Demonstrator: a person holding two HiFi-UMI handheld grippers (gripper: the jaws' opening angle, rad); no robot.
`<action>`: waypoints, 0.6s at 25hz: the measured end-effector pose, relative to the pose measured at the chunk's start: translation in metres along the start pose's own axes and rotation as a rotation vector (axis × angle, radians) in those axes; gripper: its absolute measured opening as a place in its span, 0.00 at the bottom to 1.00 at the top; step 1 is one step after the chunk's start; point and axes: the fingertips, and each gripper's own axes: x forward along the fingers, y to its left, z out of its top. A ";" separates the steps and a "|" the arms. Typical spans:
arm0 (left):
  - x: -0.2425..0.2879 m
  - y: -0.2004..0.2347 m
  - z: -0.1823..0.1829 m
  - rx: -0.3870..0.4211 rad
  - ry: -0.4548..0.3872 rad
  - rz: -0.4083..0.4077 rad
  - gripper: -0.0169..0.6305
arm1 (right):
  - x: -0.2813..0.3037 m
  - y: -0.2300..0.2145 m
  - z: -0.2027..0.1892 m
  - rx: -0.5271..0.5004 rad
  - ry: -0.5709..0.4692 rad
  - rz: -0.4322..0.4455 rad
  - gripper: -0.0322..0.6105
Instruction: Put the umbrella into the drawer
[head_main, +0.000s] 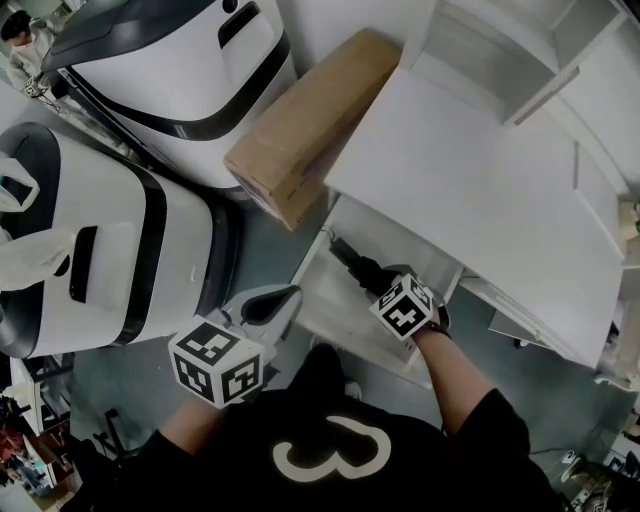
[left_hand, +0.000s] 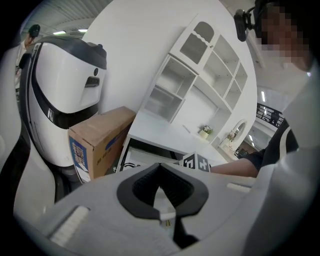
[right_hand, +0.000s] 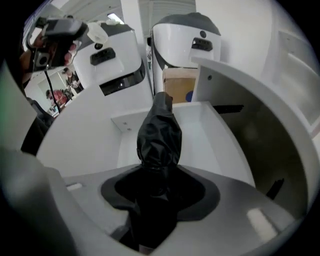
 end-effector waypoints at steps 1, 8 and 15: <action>0.001 0.003 -0.001 -0.009 0.001 -0.001 0.04 | 0.010 -0.001 -0.004 -0.021 0.029 -0.003 0.35; 0.004 0.022 -0.012 -0.095 0.006 -0.004 0.04 | 0.056 -0.006 -0.015 -0.071 0.121 -0.007 0.35; 0.011 0.030 -0.013 -0.132 0.008 -0.006 0.04 | 0.077 -0.008 -0.026 -0.116 0.184 0.005 0.35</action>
